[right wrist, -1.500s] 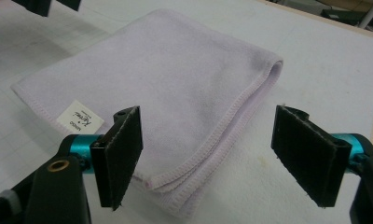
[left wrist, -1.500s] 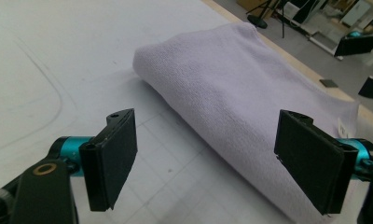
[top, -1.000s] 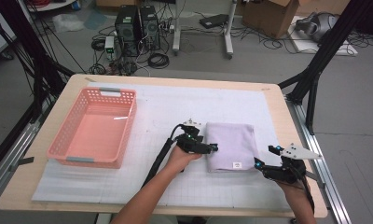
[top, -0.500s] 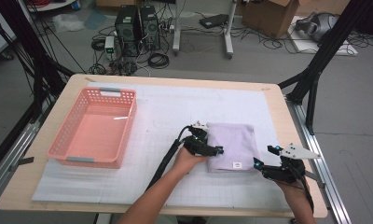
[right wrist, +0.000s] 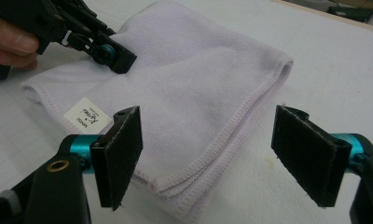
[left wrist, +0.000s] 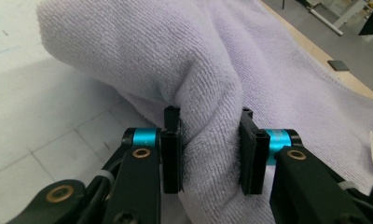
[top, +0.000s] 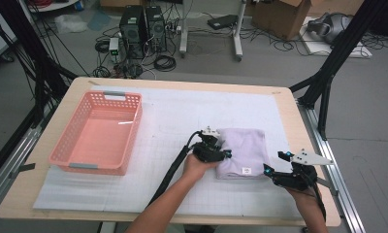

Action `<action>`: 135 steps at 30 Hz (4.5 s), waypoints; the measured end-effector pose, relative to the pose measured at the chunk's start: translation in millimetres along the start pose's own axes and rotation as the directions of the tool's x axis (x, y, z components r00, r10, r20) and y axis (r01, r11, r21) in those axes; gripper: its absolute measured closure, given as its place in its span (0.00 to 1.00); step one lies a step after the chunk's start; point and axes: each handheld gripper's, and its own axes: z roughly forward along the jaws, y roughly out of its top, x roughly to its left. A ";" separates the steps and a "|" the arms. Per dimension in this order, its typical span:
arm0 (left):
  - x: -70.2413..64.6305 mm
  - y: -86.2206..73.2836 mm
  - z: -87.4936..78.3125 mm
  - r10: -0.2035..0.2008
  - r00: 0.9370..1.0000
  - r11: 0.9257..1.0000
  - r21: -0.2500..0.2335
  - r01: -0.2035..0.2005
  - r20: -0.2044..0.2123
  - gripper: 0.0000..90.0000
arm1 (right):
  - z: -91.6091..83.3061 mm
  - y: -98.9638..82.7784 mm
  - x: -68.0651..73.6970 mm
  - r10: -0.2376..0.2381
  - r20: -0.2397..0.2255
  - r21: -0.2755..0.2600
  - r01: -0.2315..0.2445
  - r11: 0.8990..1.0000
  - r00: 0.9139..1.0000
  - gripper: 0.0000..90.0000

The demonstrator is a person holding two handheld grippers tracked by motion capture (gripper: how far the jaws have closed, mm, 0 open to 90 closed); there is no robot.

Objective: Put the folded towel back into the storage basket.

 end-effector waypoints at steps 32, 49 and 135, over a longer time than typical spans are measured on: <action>26.6 16.9 -100.7 0.114 0.991 0.959 -0.268 -0.090 0.074 0.78 | 3.2 -0.3 3.0 0.014 -0.012 -0.002 -0.014 1.000 1.000 0.26; 29.9 21.6 -150.5 0.230 0.971 0.905 -0.381 -0.189 0.064 0.78 | 6.3 3.0 5.1 0.019 -0.025 -0.013 -0.019 1.000 1.000 0.26; 119.8 18.9 -405.7 0.214 0.966 0.785 -0.563 -0.259 -0.147 0.79 | 9.0 6.0 7.2 0.019 -0.010 -0.006 -0.019 1.000 1.000 0.26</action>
